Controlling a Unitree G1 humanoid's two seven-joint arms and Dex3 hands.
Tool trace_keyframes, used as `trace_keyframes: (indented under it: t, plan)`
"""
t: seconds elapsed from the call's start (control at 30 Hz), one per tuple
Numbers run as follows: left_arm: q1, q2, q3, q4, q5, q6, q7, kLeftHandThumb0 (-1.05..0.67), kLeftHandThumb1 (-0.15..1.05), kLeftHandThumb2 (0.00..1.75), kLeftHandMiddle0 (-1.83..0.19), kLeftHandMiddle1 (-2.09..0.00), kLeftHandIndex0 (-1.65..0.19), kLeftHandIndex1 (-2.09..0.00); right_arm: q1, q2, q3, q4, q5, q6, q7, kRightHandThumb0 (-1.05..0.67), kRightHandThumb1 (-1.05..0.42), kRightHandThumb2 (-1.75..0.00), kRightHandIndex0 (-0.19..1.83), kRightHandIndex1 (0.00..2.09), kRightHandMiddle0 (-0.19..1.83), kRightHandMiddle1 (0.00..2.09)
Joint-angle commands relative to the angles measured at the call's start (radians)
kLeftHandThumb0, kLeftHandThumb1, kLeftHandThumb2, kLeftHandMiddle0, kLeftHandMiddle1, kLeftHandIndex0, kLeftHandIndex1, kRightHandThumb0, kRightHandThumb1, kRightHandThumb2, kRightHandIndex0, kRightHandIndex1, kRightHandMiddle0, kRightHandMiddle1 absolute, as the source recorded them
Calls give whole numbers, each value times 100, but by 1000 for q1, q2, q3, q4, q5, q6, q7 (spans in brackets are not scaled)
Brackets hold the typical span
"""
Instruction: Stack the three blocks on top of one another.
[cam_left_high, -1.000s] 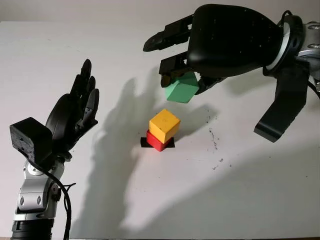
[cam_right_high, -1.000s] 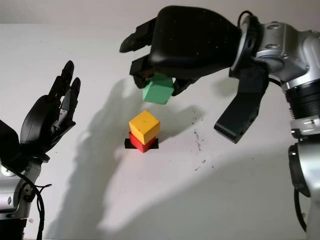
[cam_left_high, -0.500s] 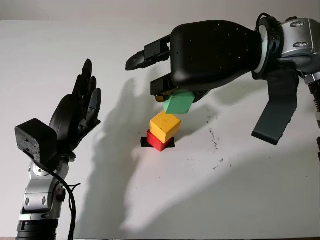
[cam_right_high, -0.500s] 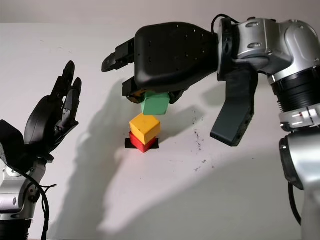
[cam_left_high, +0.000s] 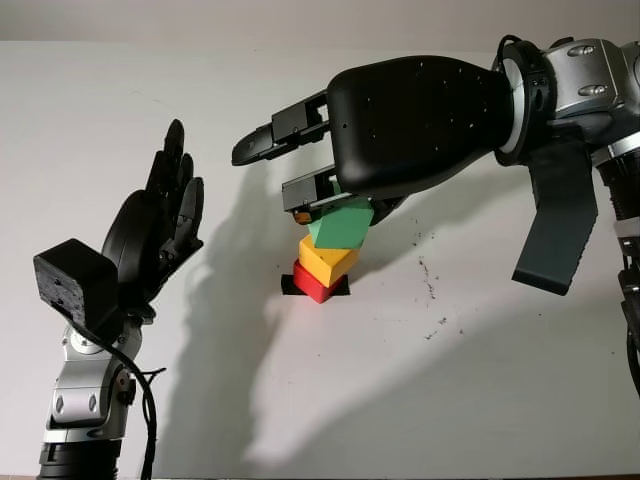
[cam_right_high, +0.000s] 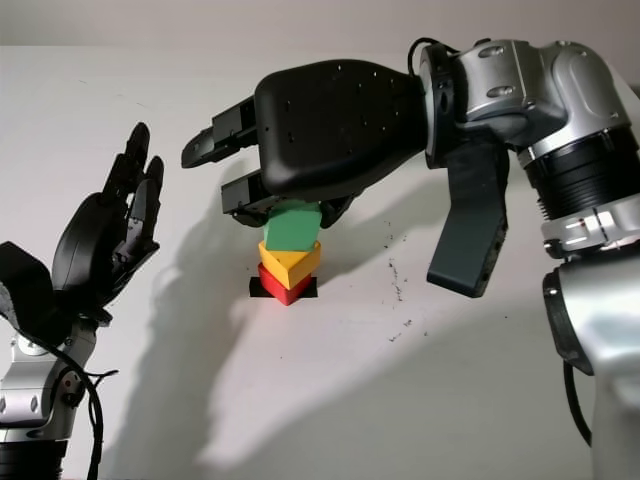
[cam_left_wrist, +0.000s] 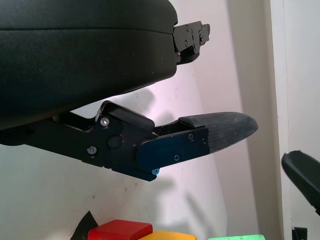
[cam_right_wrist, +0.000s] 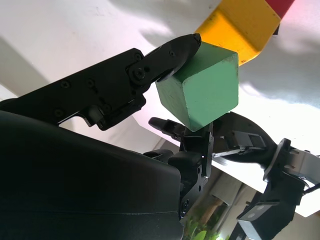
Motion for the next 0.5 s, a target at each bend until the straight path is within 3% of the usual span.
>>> trace_keyframes:
  t: [0.0, 0.13, 0.17, 0.23, 0.47]
  plan:
    - [14, -2, -2, -15, 3, -3, 1, -81, 105, 63, 19, 0, 19, 0, -16, 5, -7, 13, 4, -15, -7, -51, -99, -6, 30, 8, 43, 141]
    - [19, -3, 0, -21, 1, -3, 3, -81, 105, 63, 19, 0, 19, 0, -14, 5, 1, 14, 2, -4, 19, -54, -97, -5, 28, 7, 47, 144]
    - [20, -3, 0, -23, 0, -1, 3, -81, 105, 63, 19, 0, 19, 0, -16, 6, 2, 13, -4, -6, 22, -52, -101, -9, 26, 6, 36, 140]
    - [21, -4, 1, -26, -1, -1, 3, -81, 105, 63, 19, 0, 19, 0, -23, 5, 6, 9, -15, -11, 32, -52, -103, -8, 25, 5, 35, 149]
    - [25, -6, -3, -30, 4, 1, 8, -80, 105, 64, 19, 0, 19, 0, -24, 14, 5, 11, -27, -15, 41, -53, -103, -6, 24, 5, 46, 161]
